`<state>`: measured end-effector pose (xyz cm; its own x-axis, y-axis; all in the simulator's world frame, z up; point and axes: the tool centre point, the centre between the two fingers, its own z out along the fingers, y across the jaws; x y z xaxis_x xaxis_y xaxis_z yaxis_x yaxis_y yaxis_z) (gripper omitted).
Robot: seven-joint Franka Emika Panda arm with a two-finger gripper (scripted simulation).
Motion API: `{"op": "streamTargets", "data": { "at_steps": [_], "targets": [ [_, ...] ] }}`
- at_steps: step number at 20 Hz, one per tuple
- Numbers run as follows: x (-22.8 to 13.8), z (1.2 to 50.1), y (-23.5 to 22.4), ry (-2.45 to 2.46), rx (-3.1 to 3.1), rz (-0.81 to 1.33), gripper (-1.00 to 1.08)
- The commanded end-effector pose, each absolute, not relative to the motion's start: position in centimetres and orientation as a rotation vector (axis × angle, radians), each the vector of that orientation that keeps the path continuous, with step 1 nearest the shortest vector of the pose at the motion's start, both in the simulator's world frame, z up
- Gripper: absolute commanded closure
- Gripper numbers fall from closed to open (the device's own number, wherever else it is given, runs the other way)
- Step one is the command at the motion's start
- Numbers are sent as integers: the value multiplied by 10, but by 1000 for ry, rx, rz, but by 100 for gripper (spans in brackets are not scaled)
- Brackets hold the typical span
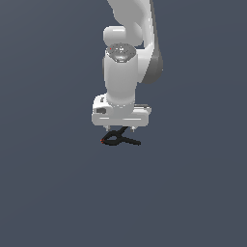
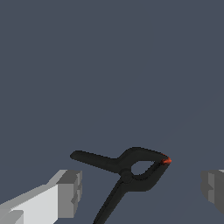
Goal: Pick up the object and move it to a goal position.
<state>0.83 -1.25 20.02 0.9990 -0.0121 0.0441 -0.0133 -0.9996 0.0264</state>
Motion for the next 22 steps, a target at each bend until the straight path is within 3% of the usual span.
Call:
{"op": "streamTargets", "data": {
  "at_steps": [1, 22],
  "targets": [
    [8, 200, -12, -20, 3114, 68, -60],
    [7, 189, -29, -181, 3119, 77, -60]
  ]
}}
